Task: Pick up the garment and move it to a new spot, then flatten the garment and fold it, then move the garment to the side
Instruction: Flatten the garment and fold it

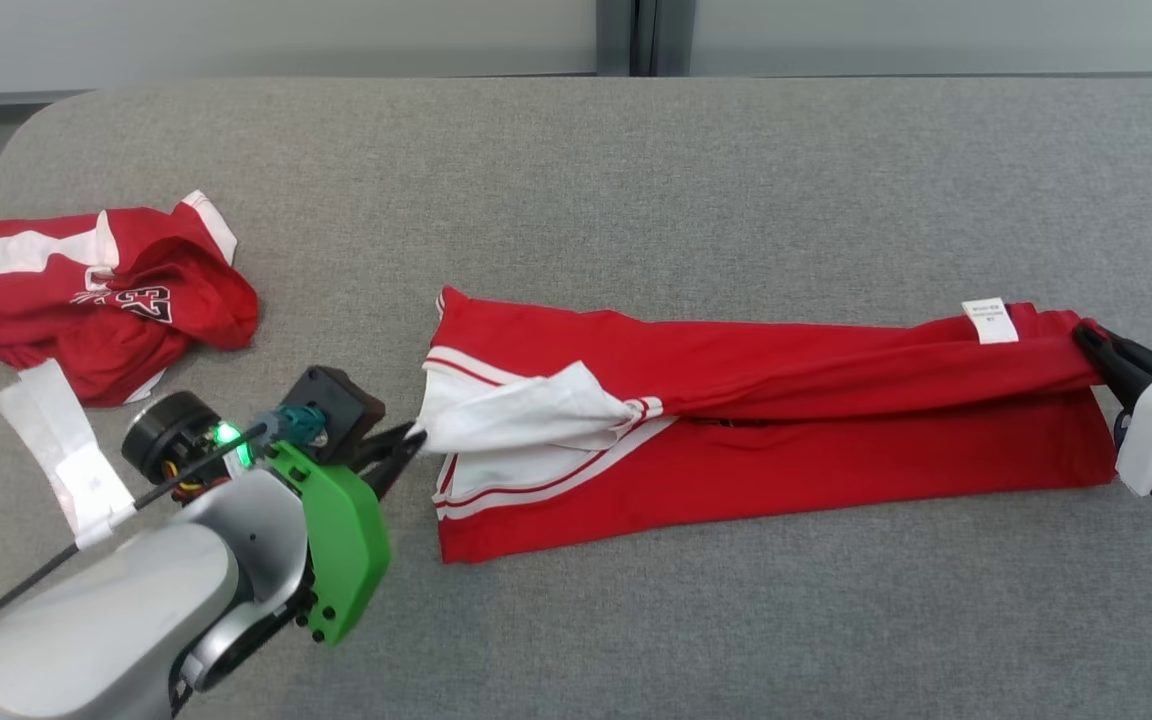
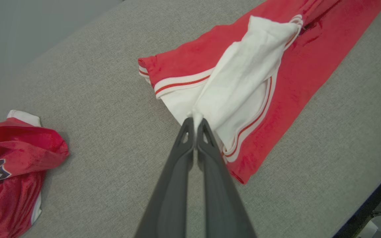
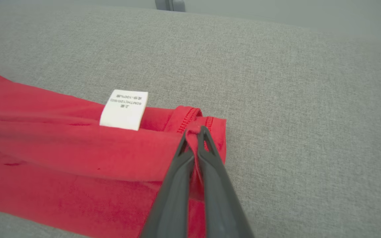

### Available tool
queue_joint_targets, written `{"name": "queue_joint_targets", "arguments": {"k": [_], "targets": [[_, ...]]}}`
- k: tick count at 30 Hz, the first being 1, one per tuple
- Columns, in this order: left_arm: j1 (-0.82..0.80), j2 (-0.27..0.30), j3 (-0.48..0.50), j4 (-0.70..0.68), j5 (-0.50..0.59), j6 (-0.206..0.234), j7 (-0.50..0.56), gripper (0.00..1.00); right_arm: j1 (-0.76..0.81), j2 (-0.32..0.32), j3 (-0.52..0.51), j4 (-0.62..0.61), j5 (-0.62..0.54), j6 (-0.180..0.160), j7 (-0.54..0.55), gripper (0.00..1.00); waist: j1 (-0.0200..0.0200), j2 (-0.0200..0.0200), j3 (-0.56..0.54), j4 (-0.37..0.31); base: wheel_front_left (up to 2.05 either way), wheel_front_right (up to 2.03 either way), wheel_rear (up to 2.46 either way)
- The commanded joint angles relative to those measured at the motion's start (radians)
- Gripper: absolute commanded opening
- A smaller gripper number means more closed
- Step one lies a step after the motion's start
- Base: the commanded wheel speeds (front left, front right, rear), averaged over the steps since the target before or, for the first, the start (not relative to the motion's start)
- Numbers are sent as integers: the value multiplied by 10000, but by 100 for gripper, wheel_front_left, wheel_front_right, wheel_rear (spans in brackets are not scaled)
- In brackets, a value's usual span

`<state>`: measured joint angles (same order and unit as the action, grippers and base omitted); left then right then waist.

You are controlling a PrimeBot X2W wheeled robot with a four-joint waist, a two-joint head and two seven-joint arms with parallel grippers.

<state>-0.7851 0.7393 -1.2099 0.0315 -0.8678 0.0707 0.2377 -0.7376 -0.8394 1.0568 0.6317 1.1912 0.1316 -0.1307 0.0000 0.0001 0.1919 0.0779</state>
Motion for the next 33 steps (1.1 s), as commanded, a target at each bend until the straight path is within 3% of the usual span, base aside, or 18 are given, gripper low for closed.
{"name": "queue_joint_targets", "arguments": {"k": [1, 7, 8, 10, 11, 12, 17, 22, 30, 33], "targets": [[283, 77, -87, -127, -61, 89, 98, 0, 181, -113, 54, -101, 227, -20, 130, 0, 0, -1, -122, -78, 0, 0, 0], [831, 126, -292, -380, -234, 207, 431, 0, 395, -376, 383, -558, 754, -20, 869, 0, 0, -1, -256, -204, 0, 0, 0], [902, 106, -313, -370, -239, 241, 466, 0, 375, -456, 447, -647, 733, -20, 933, 8, 0, -1, -265, -224, 0, 0, 0], [1022, 59, -343, -312, -284, 253, 485, 0, 373, -572, 492, -694, 804, -21, 1010, 100, 0, -1, -293, -260, 0, 0, 0], [1085, 44, -356, -275, -289, 257, 492, 35, 407, -592, 507, -708, 883, -20, 1038, 100, 0, -1, -313, -276, 0, 0, 0], [1144, 26, -375, -232, -271, 272, 475, 97, 482, -627, 514, -693, 1021, -20, 1179, 100, 0, -1, -340, -299, 0, 0, 0], [1401, -161, -309, 60, -393, 401, 211, 100, 571, -836, 550, -688, 1548, -20, 1896, 100, 0, -1, -459, -380, 0, 0, 0], [1575, -415, -17, 480, -499, 593, -503, 100, 290, -805, 289, -516, 1254, -20, 1048, 100, 0, -1, -521, -439, 0, 0, 0], [1905, -1201, 1656, 1154, -1007, 1363, -3422, 100, -7, -77, -470, -321, 109, -18, -1222, 100, 0, -1, -607, -482, 0, 0, 0], [2210, -1562, 2500, 1312, -1350, 1488, -4629, 100, -18, 491, -1802, -545, -820, -18, -1358, 100, 0, -1, -659, -519, 0, 0, 0]]}}
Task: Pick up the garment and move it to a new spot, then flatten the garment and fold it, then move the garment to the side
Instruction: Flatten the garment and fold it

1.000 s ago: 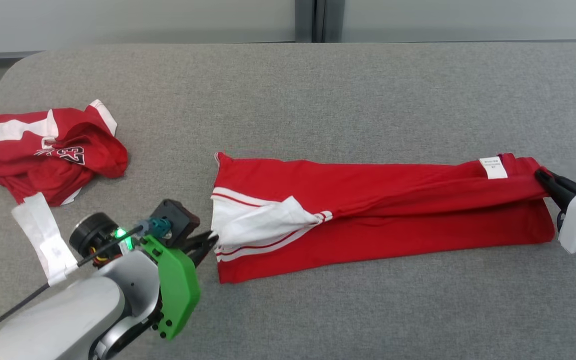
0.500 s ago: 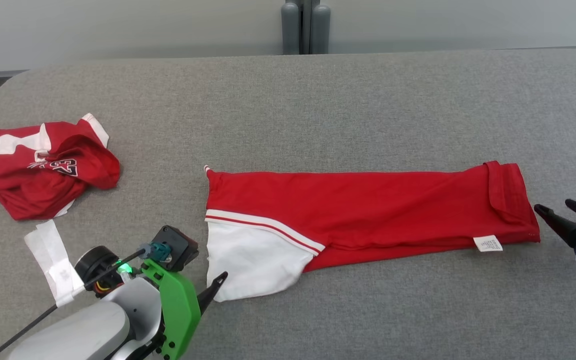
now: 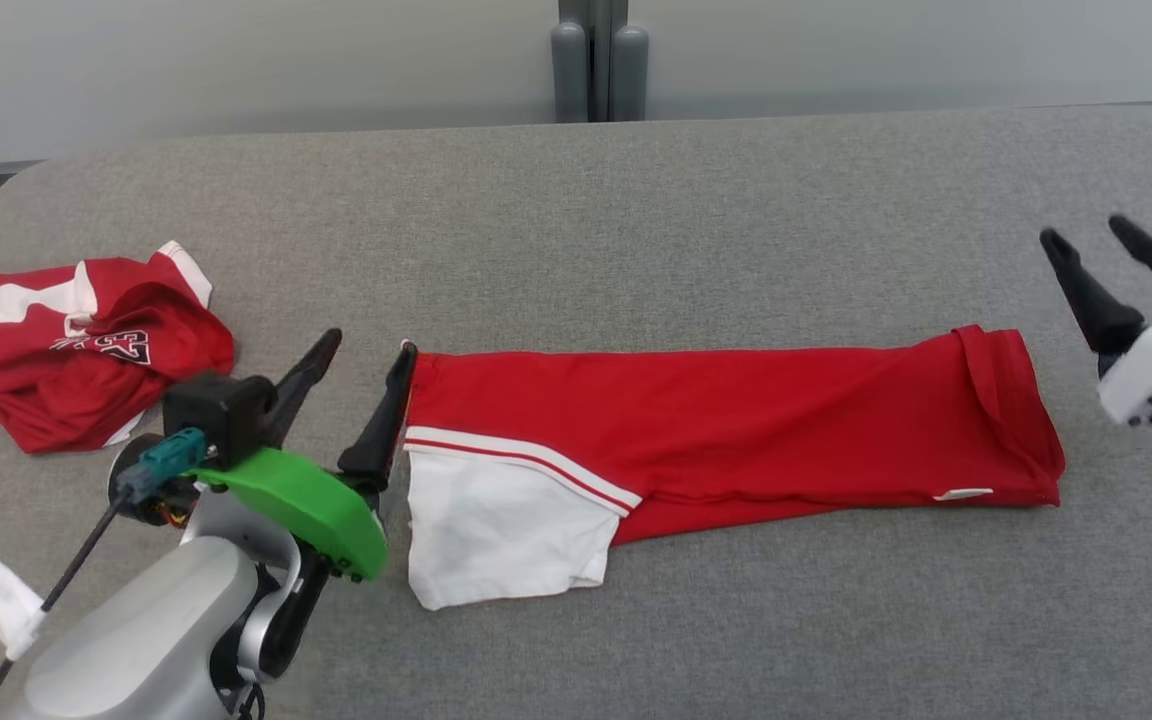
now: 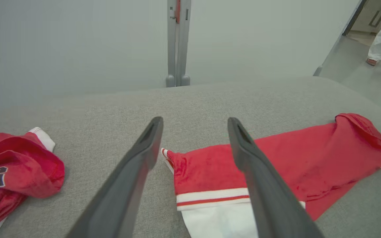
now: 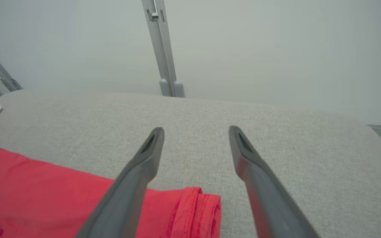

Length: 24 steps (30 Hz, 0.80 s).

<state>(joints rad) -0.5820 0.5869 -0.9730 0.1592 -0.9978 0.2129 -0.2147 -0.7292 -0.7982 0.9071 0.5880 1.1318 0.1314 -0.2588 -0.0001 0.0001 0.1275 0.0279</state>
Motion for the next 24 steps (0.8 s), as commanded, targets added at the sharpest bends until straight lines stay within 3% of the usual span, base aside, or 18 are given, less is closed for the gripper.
{"name": "queue_joint_targets", "arguments": {"k": [1, 5, 8, 10, 14, 17, 21, 24], "targets": [[256, -154, 430, 50, -65, 100, -306, 100, 63, 286, -876, -245, -633, -16, -70, 100, 1, -1, -22, -30, 0, 0, 0], [916, -990, 2304, -141, 466, 226, -509, 100, 1403, 1353, -3606, -1204, -2689, -16, -62, 100, 1, -1, -47, -6, 0, 0, 0], [2046, -2023, 4151, -372, 1397, -150, -498, 100, 2645, 2393, -5679, -2290, -4451, -16, -65, 100, 1, -1, -66, 31, 0, 0, 0], [2527, -2631, 5017, -368, 2148, -502, -503, 100, 3505, 3053, -6535, -2932, -5418, -16, -65, 100, 1, -1, -90, 52, 0, 0, 0], [3511, -3753, 6345, -270, 3797, -1290, -505, 100, 4686, 4141, -7591, -3948, -6761, -16, -66, 100, 1, -1, -177, 62, 0, 0, 0], [4189, -4595, 7171, -391, 4746, -1998, -505, 100, 5335, 4864, -8084, -4390, -7036, -16, -65, 100, 1, -1, -210, 24, 0, 0, 0], [4897, -5186, 8054, -322, 5845, -2679, -504, 100, 5829, 5391, -8392, -4706, -7304, -16, -67, 100, 1, -1, -204, 14, 0, 0, 0], [5054, -5326, 8180, -150, 6191, -3002, -498, 100, 6061, 5517, -8486, -4739, -7463, -16, -66, 100, 1, -1, -164, 43, 0, 0, 0]]}}
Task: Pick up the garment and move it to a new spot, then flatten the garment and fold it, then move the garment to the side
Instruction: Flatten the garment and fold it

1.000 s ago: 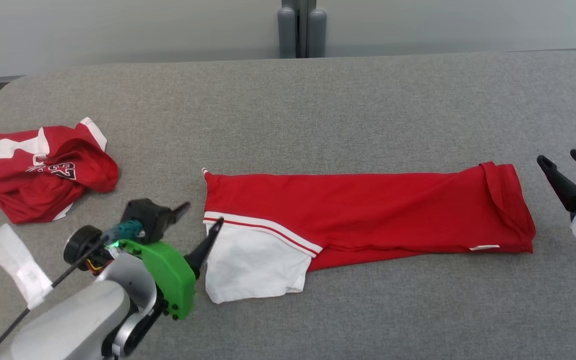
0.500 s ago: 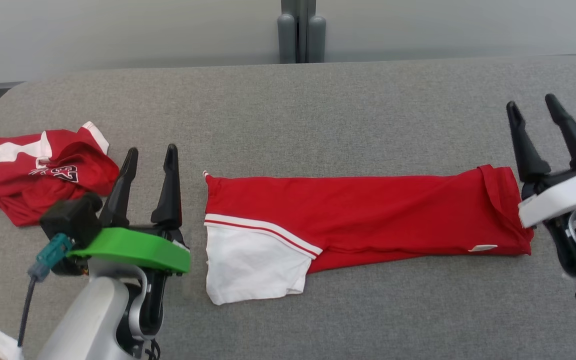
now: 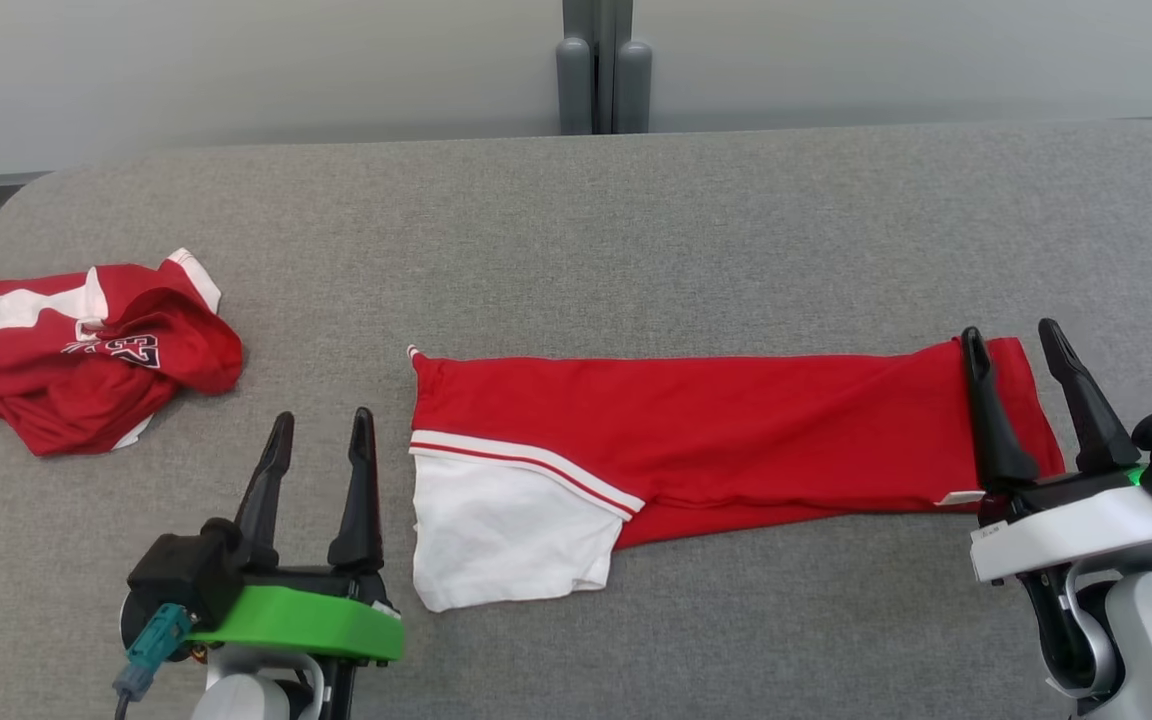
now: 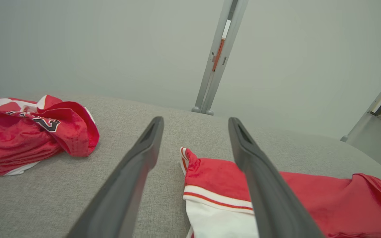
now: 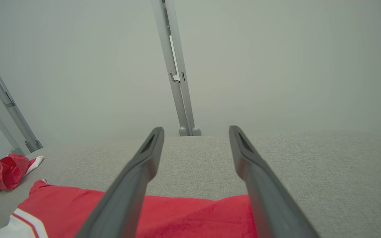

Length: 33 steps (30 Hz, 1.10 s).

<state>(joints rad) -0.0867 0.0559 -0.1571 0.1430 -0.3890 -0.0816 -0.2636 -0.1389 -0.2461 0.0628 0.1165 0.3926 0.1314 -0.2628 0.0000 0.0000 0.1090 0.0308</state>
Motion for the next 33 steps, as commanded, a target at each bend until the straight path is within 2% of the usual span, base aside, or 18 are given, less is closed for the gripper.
{"name": "queue_joint_targets", "arguments": {"k": [1, 6, 15, 21, 33], "targets": [[101, -31, 51, 48, 138, -117, -6, 100, 174, 20, -71, -1, -114, -16, -25, 100, 0, 0, 42, 25, 0, 0, 0], [-158, -40, -64, 103, -74, -252, -7, 100, 36, 172, -514, 733, -418, -16, -26, 100, 0, 0, 228, 117, 0, 0, 0], [-454, -44, -514, 403, -193, -328, -7, 100, -700, 614, -1675, 3372, -1022, -16, -26, 100, 0, 0, 636, 443, 0, 0, 0], [-636, -42, -675, 554, -666, -396, -7, 100, -1304, 483, -2118, 5108, -1358, -16, -28, 100, 0, 0, 799, 691, 0, 0, 0], [-887, -43, -750, 651, -565, -465, -8, 100, -2098, 528, -3338, 6487, -1784, -16, -26, 100, 0, 0, 1036, 1004, 0, 0, 0]]}}
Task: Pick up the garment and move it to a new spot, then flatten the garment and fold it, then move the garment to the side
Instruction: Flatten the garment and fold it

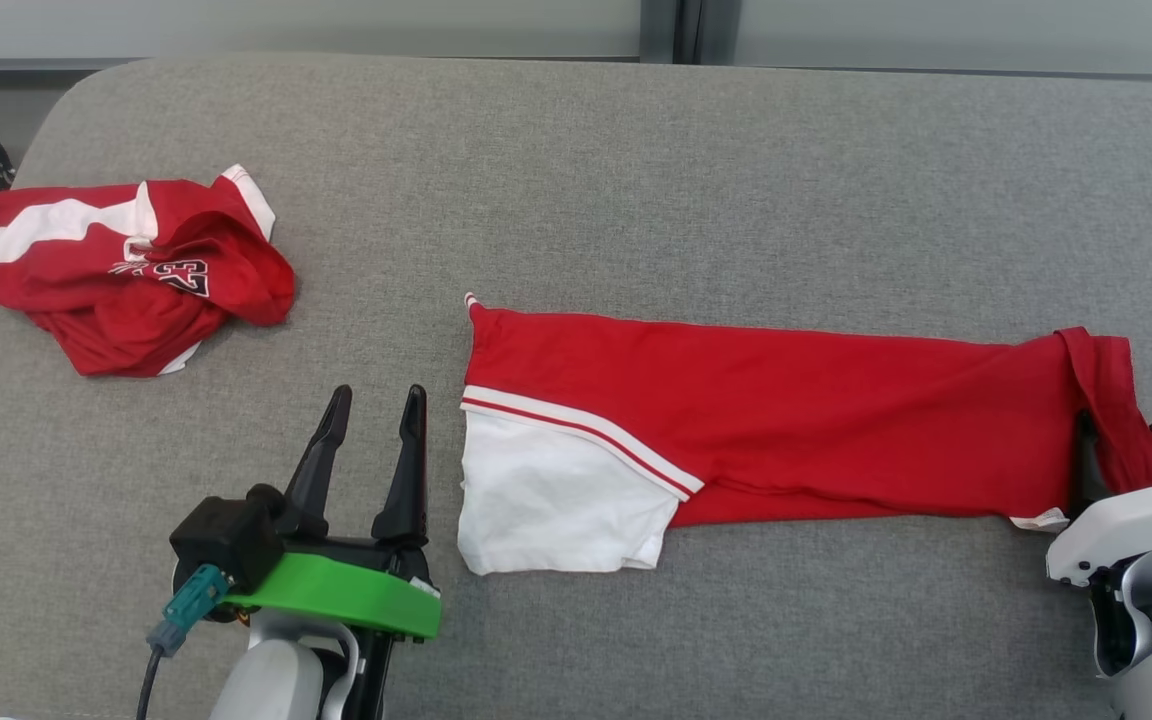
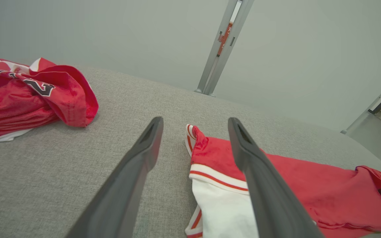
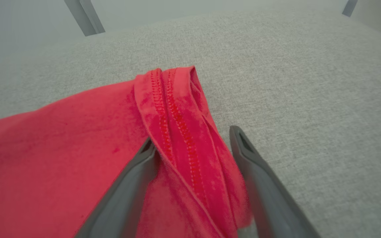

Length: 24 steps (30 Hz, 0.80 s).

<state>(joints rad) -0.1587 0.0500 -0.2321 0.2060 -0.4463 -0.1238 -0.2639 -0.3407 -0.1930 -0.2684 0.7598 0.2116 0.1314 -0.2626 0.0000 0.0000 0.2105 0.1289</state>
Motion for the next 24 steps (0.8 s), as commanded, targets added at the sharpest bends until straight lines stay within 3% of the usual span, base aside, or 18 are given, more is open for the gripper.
{"name": "queue_joint_targets", "arguments": {"k": [1, 10, 11, 12, 13, 24], "targets": [[-157, 16, -17, 25, 10, -45, -4, 100, -137, 12, -46, 197, 81, -16, -30, 100, 0, 0, 33, 37, 0, 0, 0], [-217, 16, -94, 49, 58, -65, -4, 100, -576, 160, 321, 1064, 641, -15, -4, 100, 0, 0, 136, 36, 0, 0, 0], [-219, 16, -89, 56, 74, -55, -2, 100, -595, 149, 406, 1117, 737, -15, -4, 49, 0, 0, 133, 24, 0, 0, 0], [-219, 16, -83, 58, 76, -54, -4, 100, -604, 123, 450, 1139, 780, -15, -2, 17, 0, 0, 128, 16, 0, 0, 0], [-213, 16, -75, 65, 80, -56, -4, 100, -614, 76, 531, 1178, 864, -15, -2, 0, 0, 0, 113, -3, 0, 0, 0], [-64, 16, -147, 147, 37, -63, -4, 100, -470, -1089, -698, 1262, 761, -26, -19, 0, 0, 0, -96, -138, 0, 0, 0]]}}
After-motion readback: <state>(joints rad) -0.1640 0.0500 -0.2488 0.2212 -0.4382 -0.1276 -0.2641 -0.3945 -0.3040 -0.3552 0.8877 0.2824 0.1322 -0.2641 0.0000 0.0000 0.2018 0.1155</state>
